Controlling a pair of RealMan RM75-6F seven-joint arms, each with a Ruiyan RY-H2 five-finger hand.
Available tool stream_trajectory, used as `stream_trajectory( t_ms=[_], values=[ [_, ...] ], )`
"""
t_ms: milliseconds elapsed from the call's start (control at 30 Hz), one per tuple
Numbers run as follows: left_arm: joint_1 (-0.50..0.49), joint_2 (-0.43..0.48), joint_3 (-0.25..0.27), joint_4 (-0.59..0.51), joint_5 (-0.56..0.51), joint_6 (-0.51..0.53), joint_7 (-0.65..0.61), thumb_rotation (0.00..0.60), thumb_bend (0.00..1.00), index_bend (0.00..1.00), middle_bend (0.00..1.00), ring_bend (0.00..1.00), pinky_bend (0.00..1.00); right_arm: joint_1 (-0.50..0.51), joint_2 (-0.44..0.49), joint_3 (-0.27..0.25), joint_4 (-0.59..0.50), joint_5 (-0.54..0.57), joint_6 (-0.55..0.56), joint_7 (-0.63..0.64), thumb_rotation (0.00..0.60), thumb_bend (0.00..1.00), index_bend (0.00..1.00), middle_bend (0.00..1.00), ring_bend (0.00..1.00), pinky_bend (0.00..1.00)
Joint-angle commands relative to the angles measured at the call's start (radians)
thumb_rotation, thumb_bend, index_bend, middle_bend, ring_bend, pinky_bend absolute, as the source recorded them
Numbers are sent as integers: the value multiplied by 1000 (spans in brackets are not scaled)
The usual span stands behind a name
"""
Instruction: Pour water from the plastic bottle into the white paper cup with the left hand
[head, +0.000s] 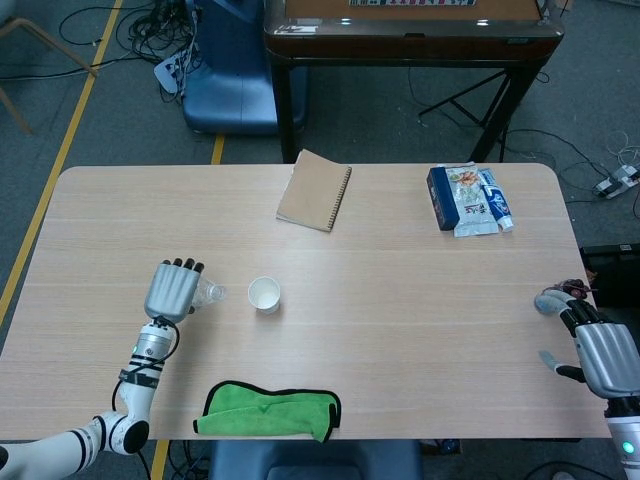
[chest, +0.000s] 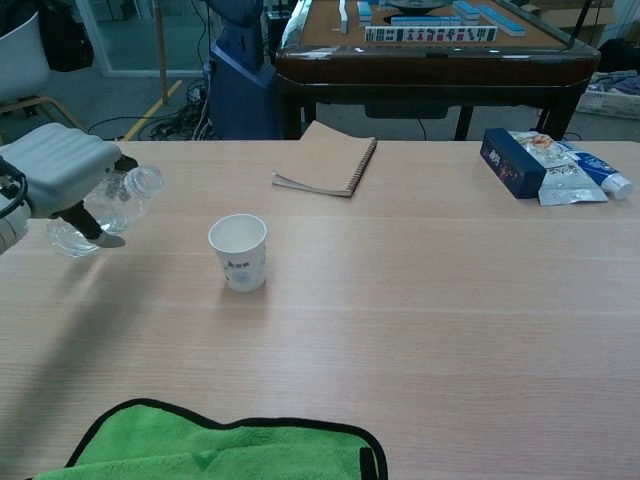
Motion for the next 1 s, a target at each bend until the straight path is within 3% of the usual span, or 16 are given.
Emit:
stream_trajectory(
  t_ms=[33, 1000],
  values=[
    [-13, -2, 0, -1, -4, -8, 37, 600, 63, 591, 586, 522, 627, 0, 0, 0, 0, -1, 0, 0, 600, 173, 229, 214, 223, 466],
    [-135, -76, -28, 12, -182, -51, 450, 600, 64, 593, 588, 522, 627, -2, 9, -2, 2, -8, 4, 30, 600, 173, 229, 214, 223, 466]
  ],
)
